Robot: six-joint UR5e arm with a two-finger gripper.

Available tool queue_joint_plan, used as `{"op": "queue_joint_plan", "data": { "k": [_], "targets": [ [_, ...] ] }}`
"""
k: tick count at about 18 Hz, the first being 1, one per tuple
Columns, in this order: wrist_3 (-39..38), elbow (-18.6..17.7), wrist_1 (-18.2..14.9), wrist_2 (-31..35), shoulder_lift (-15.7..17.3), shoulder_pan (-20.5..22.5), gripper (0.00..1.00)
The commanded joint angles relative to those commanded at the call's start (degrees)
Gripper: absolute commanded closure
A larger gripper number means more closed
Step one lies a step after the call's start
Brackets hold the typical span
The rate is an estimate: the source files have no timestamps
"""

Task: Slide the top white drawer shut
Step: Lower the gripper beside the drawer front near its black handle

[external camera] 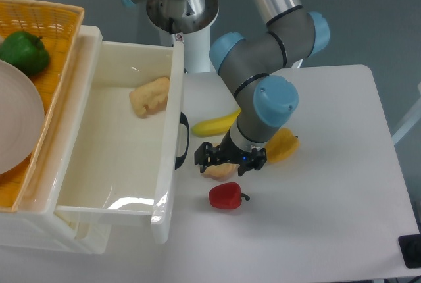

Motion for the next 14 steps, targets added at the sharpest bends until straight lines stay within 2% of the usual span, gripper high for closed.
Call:
{"op": "queue_joint_plan", "data": {
  "k": [14],
  "targets": [
    [0.09,-0.18,-0.09,-0.35,0.7,-0.79,0.0]
  ]
}}
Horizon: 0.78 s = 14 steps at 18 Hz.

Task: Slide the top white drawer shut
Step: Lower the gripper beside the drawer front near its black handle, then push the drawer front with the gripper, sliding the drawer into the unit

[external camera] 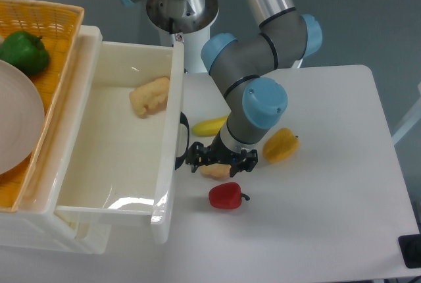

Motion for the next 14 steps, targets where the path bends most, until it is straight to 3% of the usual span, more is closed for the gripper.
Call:
{"op": "queue_joint_plan", "data": {
  "k": [14],
  "targets": [
    [-0.09,0.0,-0.44,-0.79,1.4,-1.41,0.0]
  ]
}}
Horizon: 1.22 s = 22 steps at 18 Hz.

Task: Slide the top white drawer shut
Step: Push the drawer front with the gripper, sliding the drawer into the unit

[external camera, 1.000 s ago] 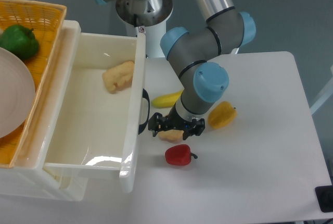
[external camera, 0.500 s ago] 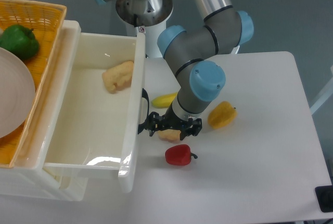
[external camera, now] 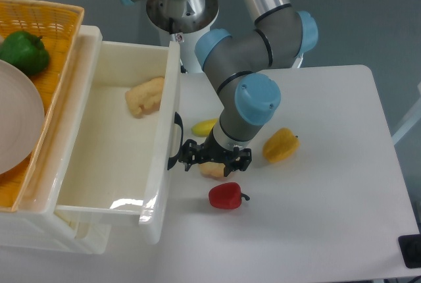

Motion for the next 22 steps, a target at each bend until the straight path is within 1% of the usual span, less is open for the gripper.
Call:
{"op": "queue_joint_plan", "data": {
  "k": [11,22],
  "targets": [
    [-1.4,0.0,0.0,0.0,0.7,-2.55,0.0],
    [-2.29,0.0,0.09,0.35,1.23,-6.24,0.0]
  ]
}}
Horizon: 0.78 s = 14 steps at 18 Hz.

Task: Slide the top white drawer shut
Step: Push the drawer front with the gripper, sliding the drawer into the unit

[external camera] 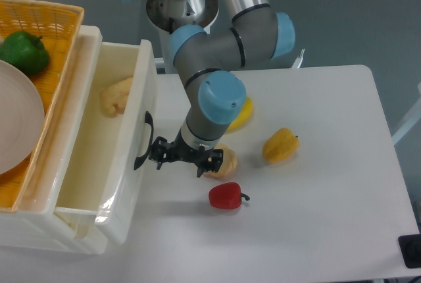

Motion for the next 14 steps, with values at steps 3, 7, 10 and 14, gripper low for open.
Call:
{"op": "queue_joint_plan", "data": {
  "k": [3,7,10,14],
  "targets": [
    [-0.09,0.09,0.09,0.09,0.0,-1.14,0.0],
    [-0.09,0.18,0.09,0.09,0.09,-2.37,0.0],
    [-0.79,0.17,0.09,0.0,0.0,-3.17,0.0],
    [-0.88,0.26,0.09,-0.35,0.18,-3.52,0.0]
  ]
}}
